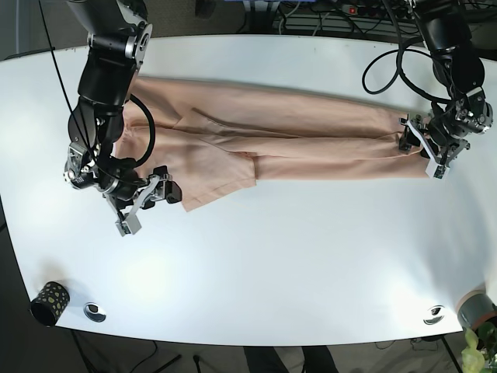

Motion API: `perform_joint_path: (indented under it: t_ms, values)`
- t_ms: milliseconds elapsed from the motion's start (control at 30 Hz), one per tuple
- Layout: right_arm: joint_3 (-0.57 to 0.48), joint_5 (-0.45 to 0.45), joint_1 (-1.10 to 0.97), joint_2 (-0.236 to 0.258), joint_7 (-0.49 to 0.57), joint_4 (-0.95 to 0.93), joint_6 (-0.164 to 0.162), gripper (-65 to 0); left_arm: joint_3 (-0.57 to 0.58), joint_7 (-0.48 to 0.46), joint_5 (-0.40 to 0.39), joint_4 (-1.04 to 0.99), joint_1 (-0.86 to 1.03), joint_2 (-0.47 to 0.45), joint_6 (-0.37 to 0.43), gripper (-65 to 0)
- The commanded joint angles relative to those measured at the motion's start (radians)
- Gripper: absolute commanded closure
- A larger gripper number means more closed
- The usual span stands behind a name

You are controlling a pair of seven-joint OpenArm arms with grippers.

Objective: Fold the T-shirt properly
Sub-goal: 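Release and regrasp the folded edge with both grippers, smoothing it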

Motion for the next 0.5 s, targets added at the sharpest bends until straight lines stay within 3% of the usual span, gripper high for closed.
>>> perform_joint_path:
  t_ms: [0, 100, 300, 467]
  values:
    - [0.001, 0.018, 0.034, 0.007, 0.032, -0.045, 0.008, -43.6, 0.002, 0.057, 0.030, 0.000, 0.006, -0.003, -0.001, -31.8]
    - [-0.013, 0.018, 0.037, 0.002, 0.057, -0.087, 0.008, -43.6, 0.004, 0.057, 0.030, 0.000, 0.006, -0.003, -0.001, -31.8]
    - [-0.143, 0.025, 0.028, -0.023, 0.094, -0.087, 0.008, -43.6, 0.004, 0.055, 0.030, 0.000, 0.006, -0.003, -0.001, -31.8]
    - [-0.149, 0.018, 0.026, -0.061, 0.126, -0.088, 0.008, -43.6, 0.002, 0.055, 0.030, 0.000, 0.006, -0.003, -0.001, -31.7]
